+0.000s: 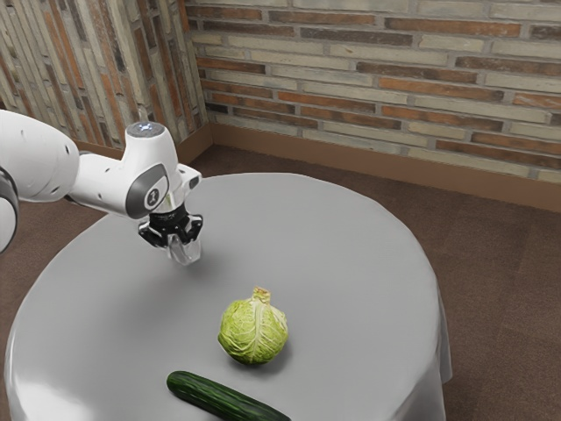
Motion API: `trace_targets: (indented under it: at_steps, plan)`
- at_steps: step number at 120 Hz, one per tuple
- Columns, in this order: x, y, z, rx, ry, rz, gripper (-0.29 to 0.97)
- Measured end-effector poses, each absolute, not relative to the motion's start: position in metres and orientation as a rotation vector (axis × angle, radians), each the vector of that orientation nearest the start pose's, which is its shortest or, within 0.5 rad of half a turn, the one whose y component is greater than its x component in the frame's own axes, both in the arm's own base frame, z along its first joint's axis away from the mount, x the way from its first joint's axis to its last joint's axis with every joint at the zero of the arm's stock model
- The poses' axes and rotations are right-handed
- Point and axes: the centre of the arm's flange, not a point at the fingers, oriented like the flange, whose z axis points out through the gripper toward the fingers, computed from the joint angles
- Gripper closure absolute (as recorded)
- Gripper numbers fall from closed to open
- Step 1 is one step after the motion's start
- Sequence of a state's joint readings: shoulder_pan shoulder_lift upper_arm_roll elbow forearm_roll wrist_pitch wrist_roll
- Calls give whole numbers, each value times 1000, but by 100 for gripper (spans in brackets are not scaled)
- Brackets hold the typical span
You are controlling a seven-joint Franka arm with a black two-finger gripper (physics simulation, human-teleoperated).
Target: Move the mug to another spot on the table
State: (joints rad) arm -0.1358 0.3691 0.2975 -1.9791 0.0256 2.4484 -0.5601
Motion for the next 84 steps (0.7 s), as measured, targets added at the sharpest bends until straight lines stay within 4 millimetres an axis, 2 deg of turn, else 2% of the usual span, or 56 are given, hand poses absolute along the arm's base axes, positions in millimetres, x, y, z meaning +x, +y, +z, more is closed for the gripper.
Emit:
trace_targets:
  at_steps: [24, 38, 52, 84]
  plan:
    - [615, 91, 302, -2858, -1015, -215, 66]
    - [617, 84, 306, -2794, -881, -255, 69]
    - [618, 81, 311, -2754, -894, -286, 72]
    - [625, 37, 325, -2764, -976, -429, 73]
